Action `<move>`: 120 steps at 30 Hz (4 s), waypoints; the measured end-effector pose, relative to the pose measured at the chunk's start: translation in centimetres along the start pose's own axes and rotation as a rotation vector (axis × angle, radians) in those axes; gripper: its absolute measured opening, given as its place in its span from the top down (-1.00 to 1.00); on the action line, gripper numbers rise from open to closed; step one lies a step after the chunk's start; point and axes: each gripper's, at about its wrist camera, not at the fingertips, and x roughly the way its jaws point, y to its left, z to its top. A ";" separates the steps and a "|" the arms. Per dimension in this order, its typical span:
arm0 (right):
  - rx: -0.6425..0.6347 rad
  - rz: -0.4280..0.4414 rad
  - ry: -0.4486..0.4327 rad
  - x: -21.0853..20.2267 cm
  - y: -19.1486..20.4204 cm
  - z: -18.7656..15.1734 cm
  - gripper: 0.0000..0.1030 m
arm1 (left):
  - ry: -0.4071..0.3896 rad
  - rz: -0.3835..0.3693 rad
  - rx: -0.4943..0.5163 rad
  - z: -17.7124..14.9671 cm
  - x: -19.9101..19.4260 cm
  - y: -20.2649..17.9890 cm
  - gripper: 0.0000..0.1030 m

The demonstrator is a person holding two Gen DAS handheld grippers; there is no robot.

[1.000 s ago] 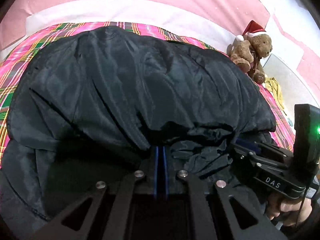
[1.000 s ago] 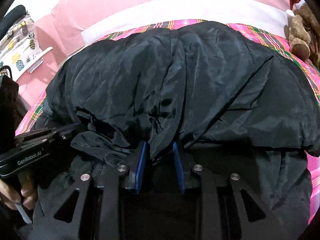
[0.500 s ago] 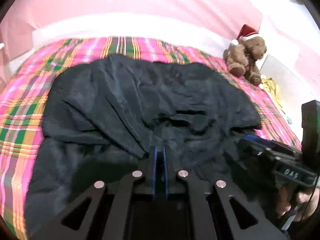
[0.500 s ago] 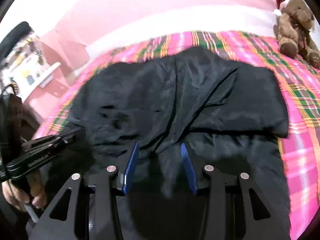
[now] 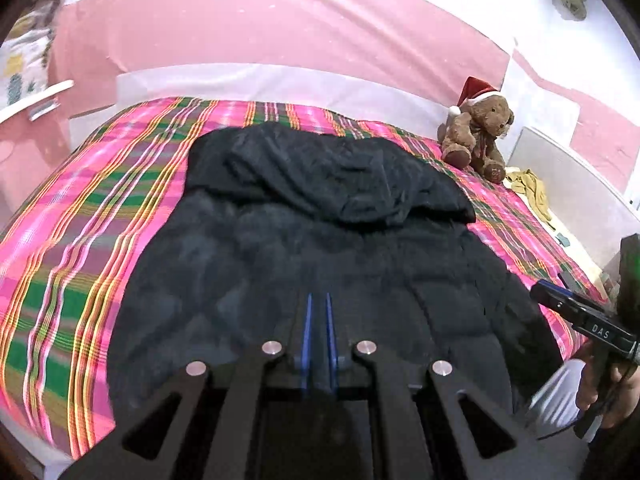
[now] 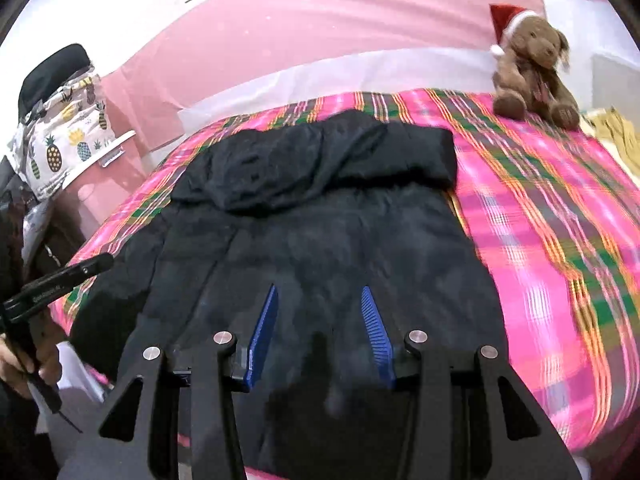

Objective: Fold large clothes

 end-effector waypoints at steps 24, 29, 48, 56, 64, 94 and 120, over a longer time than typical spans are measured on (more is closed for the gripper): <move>0.334 -0.098 0.102 -0.4 -10.3 -5.5 -0.16 | 0.054 0.235 -0.152 -4.7 -1.0 10.7 0.36; 0.386 -0.021 0.144 0.4 -9.9 -6.5 -0.16 | 0.069 0.190 -0.177 -6.5 -0.9 10.2 0.35; 0.282 -0.001 0.056 -2.9 -6.1 -3.8 0.75 | -0.017 0.132 -0.178 -4.4 -4.6 7.7 0.79; 0.255 0.090 -0.095 -10.2 -4.6 -2.1 0.76 | -0.176 0.053 -0.198 -1.1 -12.2 7.0 0.80; 0.302 0.120 -0.204 -12.2 -5.3 0.3 0.76 | -0.252 0.016 -0.233 0.9 -13.9 7.2 0.80; 0.415 0.054 0.044 19.0 -14.1 18.1 0.59 | -0.021 0.103 -0.295 17.6 18.4 14.9 0.60; 0.014 -0.099 0.088 18.2 -5.5 18.4 -0.28 | 0.055 -0.018 -0.002 17.9 17.9 6.0 -0.02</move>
